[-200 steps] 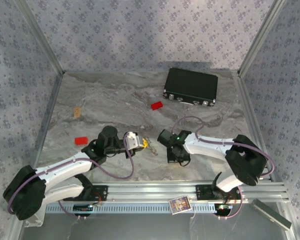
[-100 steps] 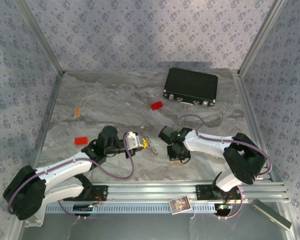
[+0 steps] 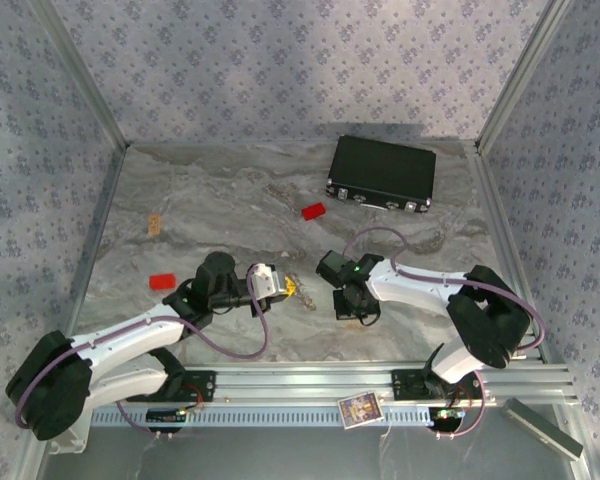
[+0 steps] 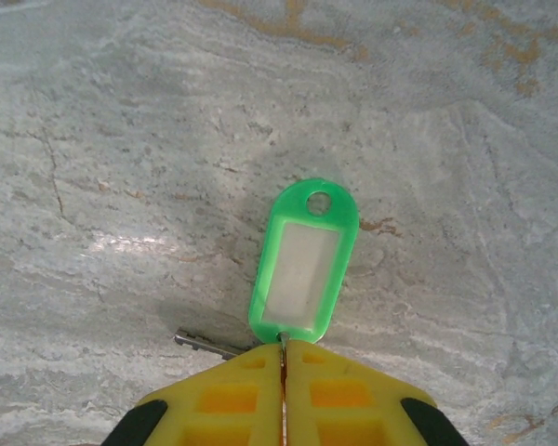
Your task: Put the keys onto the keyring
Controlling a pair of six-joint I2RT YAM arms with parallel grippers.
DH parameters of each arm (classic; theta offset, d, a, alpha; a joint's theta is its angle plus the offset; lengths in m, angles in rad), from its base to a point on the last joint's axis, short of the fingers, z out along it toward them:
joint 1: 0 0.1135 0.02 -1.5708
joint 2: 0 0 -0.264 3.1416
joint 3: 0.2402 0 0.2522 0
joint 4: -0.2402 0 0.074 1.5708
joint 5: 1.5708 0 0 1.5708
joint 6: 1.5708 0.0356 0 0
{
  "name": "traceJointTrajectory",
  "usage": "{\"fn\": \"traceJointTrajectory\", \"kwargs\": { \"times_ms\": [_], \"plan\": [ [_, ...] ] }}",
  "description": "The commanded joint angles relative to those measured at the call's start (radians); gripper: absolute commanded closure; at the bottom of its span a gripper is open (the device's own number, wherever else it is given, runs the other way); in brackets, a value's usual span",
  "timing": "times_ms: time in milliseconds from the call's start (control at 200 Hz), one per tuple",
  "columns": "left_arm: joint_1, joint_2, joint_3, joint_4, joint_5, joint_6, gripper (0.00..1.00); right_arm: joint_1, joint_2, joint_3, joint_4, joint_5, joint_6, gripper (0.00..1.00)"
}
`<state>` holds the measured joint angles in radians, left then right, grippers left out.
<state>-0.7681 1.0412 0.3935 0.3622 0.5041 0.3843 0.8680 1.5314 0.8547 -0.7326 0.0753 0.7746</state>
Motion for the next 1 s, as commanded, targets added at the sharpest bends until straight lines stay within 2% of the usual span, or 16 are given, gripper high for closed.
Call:
{"fn": "traceJointTrajectory", "kwargs": {
  "times_ms": [0,40,155,345,575,814,994],
  "plan": [
    [-0.007,-0.005,0.007,0.013,0.006,0.004,1.0,-0.005,0.015,0.019,-0.041,0.017,-0.004,0.96],
    [-0.007,-0.005,0.007,0.014,0.006,0.003,1.0,-0.006,0.011,0.02,-0.043,0.017,-0.007,1.0],
    [-0.006,-0.009,0.008,0.019,0.003,-0.016,1.0,-0.005,-0.021,0.022,-0.046,0.031,-0.027,1.0],
    [-0.005,-0.01,0.01,0.017,-0.006,-0.065,1.0,-0.009,-0.159,0.027,-0.017,0.1,-0.138,1.0],
    [-0.003,0.015,0.022,0.017,-0.005,-0.138,1.0,-0.034,-0.278,0.038,0.087,0.072,-0.368,1.0],
    [-0.003,0.031,0.055,0.014,-0.001,-0.231,1.0,-0.066,-0.366,0.046,0.223,-0.073,-0.629,1.0],
    [-0.003,0.031,0.069,0.012,-0.004,-0.299,1.0,-0.067,-0.386,0.07,0.27,-0.233,-0.782,1.0]
  ]
}}
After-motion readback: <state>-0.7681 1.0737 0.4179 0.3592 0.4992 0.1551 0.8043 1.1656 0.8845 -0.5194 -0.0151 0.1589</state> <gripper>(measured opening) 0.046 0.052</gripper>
